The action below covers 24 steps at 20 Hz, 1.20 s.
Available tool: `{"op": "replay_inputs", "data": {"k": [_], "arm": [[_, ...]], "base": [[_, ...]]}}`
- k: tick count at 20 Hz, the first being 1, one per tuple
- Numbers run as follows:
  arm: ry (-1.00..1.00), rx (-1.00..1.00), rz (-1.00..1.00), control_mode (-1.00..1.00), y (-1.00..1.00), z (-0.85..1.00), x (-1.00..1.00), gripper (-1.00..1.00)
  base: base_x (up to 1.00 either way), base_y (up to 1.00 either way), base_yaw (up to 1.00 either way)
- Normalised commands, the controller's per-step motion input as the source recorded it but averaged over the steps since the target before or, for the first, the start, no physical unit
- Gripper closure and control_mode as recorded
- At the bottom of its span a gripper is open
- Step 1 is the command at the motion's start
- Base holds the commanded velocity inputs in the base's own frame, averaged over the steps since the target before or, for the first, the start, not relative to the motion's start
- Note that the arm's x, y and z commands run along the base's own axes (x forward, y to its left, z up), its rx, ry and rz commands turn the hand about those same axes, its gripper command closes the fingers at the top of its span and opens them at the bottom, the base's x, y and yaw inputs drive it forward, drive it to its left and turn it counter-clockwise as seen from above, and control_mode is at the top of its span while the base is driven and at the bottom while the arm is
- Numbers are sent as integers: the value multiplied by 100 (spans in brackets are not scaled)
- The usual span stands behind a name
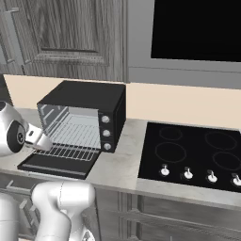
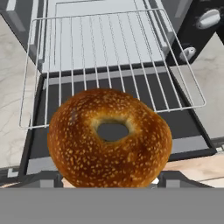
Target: Pick up the bagel from the plate, place it on the toaster oven rack, close the door, and set the timer.
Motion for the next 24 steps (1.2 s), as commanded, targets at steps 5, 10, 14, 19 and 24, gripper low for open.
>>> {"op": "replay_inputs", "data": {"k": [5,10,14,19,24], "arm": [[3,0,0,-100,-14,0,22,100],[7,0,3,-100,-1,0,37,100],[10,0,4,-100,0,0,41,100],[9,0,3,-100,0,-4,36,100],[5,0,2,-100,0,-17,31,100]], "base": [[0,0,0],[0,0,0],[0,0,0],[0,0,0],[0,0,0]]}}
